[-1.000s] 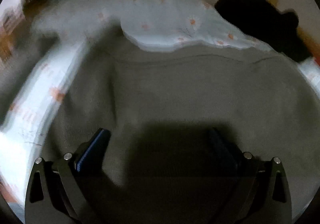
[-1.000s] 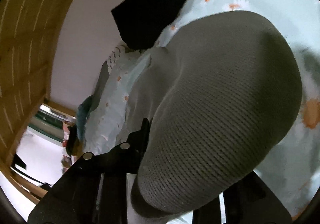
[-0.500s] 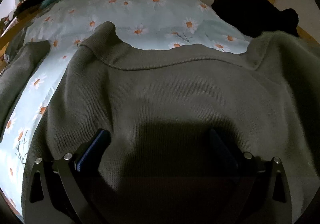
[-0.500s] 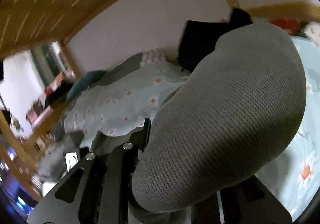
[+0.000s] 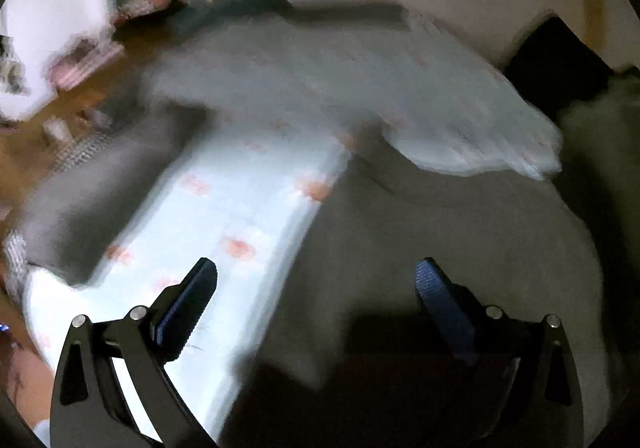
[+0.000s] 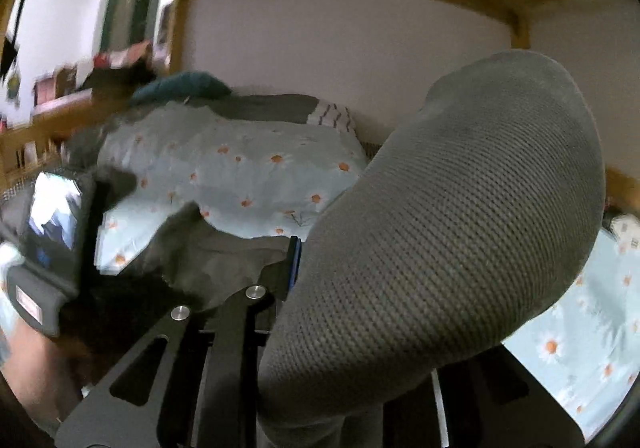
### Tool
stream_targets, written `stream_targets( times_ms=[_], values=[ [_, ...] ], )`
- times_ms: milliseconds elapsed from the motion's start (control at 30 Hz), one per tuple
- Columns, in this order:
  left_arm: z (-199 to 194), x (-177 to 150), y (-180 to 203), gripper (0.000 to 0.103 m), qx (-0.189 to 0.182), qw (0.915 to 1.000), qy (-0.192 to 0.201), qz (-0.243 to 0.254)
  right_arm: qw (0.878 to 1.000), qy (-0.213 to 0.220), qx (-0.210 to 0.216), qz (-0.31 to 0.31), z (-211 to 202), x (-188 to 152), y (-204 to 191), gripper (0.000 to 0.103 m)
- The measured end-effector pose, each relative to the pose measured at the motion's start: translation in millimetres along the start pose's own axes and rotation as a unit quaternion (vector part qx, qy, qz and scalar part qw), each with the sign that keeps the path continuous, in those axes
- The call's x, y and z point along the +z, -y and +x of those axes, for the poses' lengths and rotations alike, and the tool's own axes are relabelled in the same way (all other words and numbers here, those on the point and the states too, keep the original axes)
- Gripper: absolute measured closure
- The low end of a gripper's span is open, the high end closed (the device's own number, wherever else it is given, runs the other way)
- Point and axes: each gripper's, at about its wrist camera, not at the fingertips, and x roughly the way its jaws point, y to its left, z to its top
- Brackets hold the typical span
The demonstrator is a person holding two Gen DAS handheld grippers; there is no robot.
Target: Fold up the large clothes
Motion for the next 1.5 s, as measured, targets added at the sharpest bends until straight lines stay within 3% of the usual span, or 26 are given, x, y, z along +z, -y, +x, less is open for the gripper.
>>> stream_targets(
  times_ms=[67,100,167,267,300,400,467,533,700,800,900,967,1033,1100,1167,1233,1267,1333,1400,1500],
  values=[
    [36.8,-9.0,3.0,0.005,-0.030,0.9952,-0.089,0.028,1.000,0.005,-0.004,-0.023,-0.9,-1.3,-16.2,0.084],
    [52.0,-16.6,-0.5,0.005,-0.074,0.9905,-0.115,0.015,0.999,0.006,-0.005,-0.035,-0.6,-1.4,-25.4,0.084],
    [53.7,-16.0,-23.7,0.005,-0.128,0.9832,-0.124,-0.039,0.997,0.011,-0.007,-0.071,-0.4,-3.1,-47.0,0.084],
    [47.9,-11.8,-41.5,0.005,-0.165,0.9760,-0.130,-0.059,0.992,0.015,-0.008,-0.125,0.0,-13.7,-77.9,0.084],
    [39.4,-11.5,-57.5,0.005,-0.168,0.9744,-0.117,-0.092,0.988,0.012,-0.007,-0.153,0.9,-20.3,-94.4,0.084],
    [8.3,-10.8,-107.0,0.005,-0.094,0.9824,-0.050,-0.153,0.978,0.004,-0.002,-0.210,2.4,-40.9,-124.9,0.084],
    [-2.1,-7.2,-132.0,0.005,-0.056,0.9842,-0.034,-0.165,0.972,-0.001,0.003,-0.237,2.7,-53.1,-139.4,0.084],
    [-3.5,-6.9,-153.4,0.005,-0.042,0.9831,-0.039,-0.174,0.965,-0.006,0.004,-0.263,3.4,-61.4,-154.3,0.084],
    [26.8,-12.0,-163.2,0.005,-0.070,0.9761,-0.096,-0.182,0.946,-0.023,-0.004,-0.323,9.1,-91.8,-174.6,0.082],
    [1.2,-12.2,-173.2,0.005,-0.060,0.9758,-0.067,-0.200,0.937,-0.013,-0.002,-0.348,2.1,-103.1,-173.7,0.082],
    [-43.2,10.6,-186.3,0.005,-0.052,0.9755,0.005,-0.214,0.925,-0.010,-0.006,-0.381,-2.1,-108.8,-176.5,0.081],
    [-67.1,27.8,-182.3,0.005,-0.081,0.9732,0.039,-0.212,0.921,-0.010,-0.007,-0.390,-0.3,-107.9,-184.2,0.079],
    [-87.4,44.7,-164.9,0.005,-0.157,0.9707,0.031,-0.179,0.925,-0.016,0.012,-0.380,-6.8,-103.7,-184.0,0.076],
    [-89.1,59.8,-125.6,0.005,-0.272,0.9540,-0.016,-0.124,0.935,-0.033,0.077,-0.345,-23.8,-96.4,-172.6,0.054],
    [-84.0,62.6,-87.3,0.005,-0.324,0.9413,-0.039,-0.085,0.944,-0.037,0.161,-0.286,-42.3,-90.4,-151.7,0.018],
    [-67.8,57.3,-49.6,0.005,-0.297,0.9523,-0.066,-0.027,0.943,-0.029,0.233,-0.236,-61.4,-89.2,-128.5,0.004],
    [-54.5,48.8,-31.1,0.005,-0.243,0.9657,-0.089,0.017,0.944,-0.016,0.248,-0.215,-72.0,-88.5,-114.5,0.004],
    [-42.7,30.5,-22.0,0.005,-0.175,0.9783,-0.095,0.056,0.948,-0.009,0.254,-0.191,-84.9,-84.0,-90.7,0.004],
    [-42.7,18.2,-33.0,0.005,-0.177,0.9797,-0.091,0.023,0.955,-0.014,0.250,-0.156,-91.6,-75.1,-66.0,0.003],
    [-36.2,-0.4,-54.1,0.005,-0.208,0.9712,-0.113,-0.026,0.961,-0.040,0.268,-0.045,-79.8,-48.2,-17.9,0.003]
  ],
)
